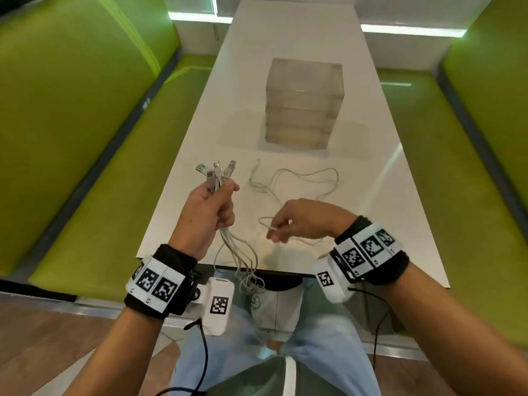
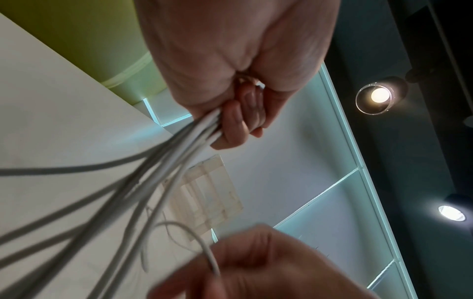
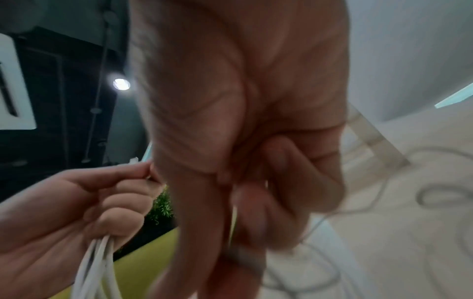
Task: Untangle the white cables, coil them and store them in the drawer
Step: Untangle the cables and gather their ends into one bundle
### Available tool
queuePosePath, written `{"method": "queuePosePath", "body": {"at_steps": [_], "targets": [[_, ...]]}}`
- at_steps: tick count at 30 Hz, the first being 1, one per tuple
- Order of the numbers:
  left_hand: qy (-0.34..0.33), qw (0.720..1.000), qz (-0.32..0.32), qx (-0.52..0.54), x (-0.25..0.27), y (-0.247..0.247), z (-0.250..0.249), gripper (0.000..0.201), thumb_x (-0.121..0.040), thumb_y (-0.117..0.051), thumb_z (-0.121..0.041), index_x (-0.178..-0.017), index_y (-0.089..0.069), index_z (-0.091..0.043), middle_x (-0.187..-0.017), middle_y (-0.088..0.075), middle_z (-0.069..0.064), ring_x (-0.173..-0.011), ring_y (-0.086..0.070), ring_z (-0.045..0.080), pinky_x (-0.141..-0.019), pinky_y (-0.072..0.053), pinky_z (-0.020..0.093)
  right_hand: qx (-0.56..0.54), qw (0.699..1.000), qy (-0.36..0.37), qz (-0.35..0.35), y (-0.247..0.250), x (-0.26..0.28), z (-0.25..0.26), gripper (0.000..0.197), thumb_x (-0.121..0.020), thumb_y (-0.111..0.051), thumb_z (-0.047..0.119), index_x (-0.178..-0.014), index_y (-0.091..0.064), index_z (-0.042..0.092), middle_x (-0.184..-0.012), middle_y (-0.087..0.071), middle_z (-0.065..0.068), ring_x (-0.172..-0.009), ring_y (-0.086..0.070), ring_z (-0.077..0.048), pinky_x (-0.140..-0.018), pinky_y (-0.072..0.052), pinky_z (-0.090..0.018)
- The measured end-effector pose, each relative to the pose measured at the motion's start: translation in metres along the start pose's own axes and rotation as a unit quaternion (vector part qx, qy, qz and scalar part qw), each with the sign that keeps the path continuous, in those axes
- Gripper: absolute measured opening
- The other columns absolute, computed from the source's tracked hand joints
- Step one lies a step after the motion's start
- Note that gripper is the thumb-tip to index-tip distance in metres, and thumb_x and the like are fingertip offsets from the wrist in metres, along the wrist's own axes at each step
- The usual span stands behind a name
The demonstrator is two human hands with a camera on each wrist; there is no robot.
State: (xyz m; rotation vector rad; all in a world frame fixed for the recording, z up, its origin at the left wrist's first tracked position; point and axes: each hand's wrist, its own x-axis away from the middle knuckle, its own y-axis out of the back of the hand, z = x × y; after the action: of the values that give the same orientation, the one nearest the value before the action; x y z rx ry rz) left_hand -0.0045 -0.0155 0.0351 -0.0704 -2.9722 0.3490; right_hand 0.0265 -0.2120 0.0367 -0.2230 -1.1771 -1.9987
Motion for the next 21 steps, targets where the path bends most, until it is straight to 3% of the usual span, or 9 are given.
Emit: {"method": "queuePosePath", "body": {"at_steps": [2,3,5,7,9,11,13,17,21], "targets": [[-0.002,1.000,0.000,0.006,-0.002,0.001,-0.001,0.017,-0.099,-0.045,-0.016,-0.084,-0.052,-0.010,-0.051,-0.026,-0.009,-0.046,-0.021,0.009,-0.044,-0.020,0.023,0.038,0.997,-0.027,0.065,0.006,0.012,0.004,0.034,-0.083,-0.062,0.048,-0.102,-0.072,0.021,-0.057,-0.063,0.018,-0.065,-0.058,-0.013,-0.065,-0.043,-0.028],[-0.005,1.000,0.001,0.009,-0.003,0.001,-0.002,0.017,-0.099,-0.046,-0.016,-0.084,-0.052,-0.010,-0.051,-0.026,-0.009,-0.046,-0.021,0.009,-0.044,-0.021,0.023,0.030,0.998,-0.032,0.045,0.010,0.013,0.005,0.040,-0.085,-0.058,0.052,-0.102,-0.071,0.019,-0.055,-0.063,0.015,-0.060,-0.056,-0.012,-0.061,-0.041,-0.026],[-0.008,1.000,0.000,0.013,-0.004,0.000,-0.003,0.017,-0.098,-0.046,-0.016,-0.084,-0.052,-0.010,-0.052,-0.026,-0.009,-0.046,-0.021,0.009,-0.043,-0.022,0.022,-0.020,0.998,-0.020,-0.064,0.019,0.004,0.003,0.042,-0.090,-0.052,0.049,-0.104,-0.069,0.013,-0.075,-0.069,0.001,-0.055,-0.057,-0.009,-0.054,-0.043,-0.022],[-0.010,1.000,-0.001,0.010,-0.003,0.000,-0.003,0.017,-0.098,-0.046,-0.016,-0.083,-0.052,-0.010,-0.051,-0.026,-0.008,-0.046,-0.021,0.010,-0.043,-0.022,0.022,-0.054,0.985,0.001,-0.165,0.027,-0.014,-0.002,0.028,-0.094,-0.053,0.032,-0.106,-0.067,0.011,-0.101,-0.069,-0.005,-0.057,-0.060,-0.007,-0.049,-0.044,-0.014],[-0.010,1.000,-0.002,0.006,-0.002,0.001,-0.003,0.017,-0.098,-0.046,-0.016,-0.084,-0.052,-0.010,-0.052,-0.025,-0.008,-0.046,-0.021,0.010,-0.043,-0.022,0.022,-0.027,0.980,-0.022,-0.196,0.029,-0.035,-0.009,0.018,-0.092,-0.056,0.017,-0.105,-0.066,0.009,-0.109,-0.067,-0.007,-0.066,-0.060,-0.011,-0.057,-0.044,-0.016],[-0.008,1.000,-0.005,0.007,-0.001,0.001,-0.004,0.017,-0.098,-0.046,-0.016,-0.084,-0.052,-0.010,-0.052,-0.025,-0.007,-0.047,-0.021,0.010,-0.044,-0.020,0.023,0.045,0.983,-0.082,-0.157,0.022,-0.054,-0.016,0.020,-0.087,-0.063,0.021,-0.101,-0.066,0.007,-0.109,-0.066,-0.010,-0.086,-0.061,-0.021,-0.071,-0.043,-0.026],[-0.006,1.000,-0.011,0.008,0.001,0.001,-0.005,0.016,-0.098,-0.046,-0.016,-0.084,-0.052,-0.010,-0.053,-0.025,-0.007,-0.047,-0.021,0.011,-0.046,-0.020,0.025,0.106,0.979,-0.120,-0.128,0.008,-0.066,-0.018,0.029,-0.083,-0.069,0.026,-0.101,-0.064,0.005,-0.108,-0.064,-0.011,-0.098,-0.059,-0.027,-0.077,-0.044,-0.031],[-0.004,1.000,-0.012,0.012,0.003,-0.001,-0.006,0.018,-0.099,-0.045,-0.015,-0.084,-0.052,-0.009,-0.052,-0.025,-0.007,-0.048,-0.020,0.011,-0.047,-0.019,0.026,0.117,0.979,-0.113,-0.123,-0.008,-0.065,-0.020,0.024,-0.087,-0.055,0.013,-0.109,-0.055,0.004,-0.115,-0.059,-0.018,-0.102,-0.057,-0.032,-0.072,-0.039,-0.031],[-0.004,1.000,0.007,-0.001,0.003,-0.006,-0.006,0.019,-0.099,-0.043,-0.016,-0.085,-0.052,-0.009,-0.052,-0.027,-0.009,-0.048,-0.022,0.010,-0.047,-0.023,0.024,0.170,0.973,-0.129,-0.086,0.010,-0.043,-0.022,0.023,-0.089,-0.047,0.011,-0.106,-0.060,0.004,-0.109,-0.062,-0.016,-0.096,-0.059,-0.031,-0.070,-0.039,-0.029]]}}
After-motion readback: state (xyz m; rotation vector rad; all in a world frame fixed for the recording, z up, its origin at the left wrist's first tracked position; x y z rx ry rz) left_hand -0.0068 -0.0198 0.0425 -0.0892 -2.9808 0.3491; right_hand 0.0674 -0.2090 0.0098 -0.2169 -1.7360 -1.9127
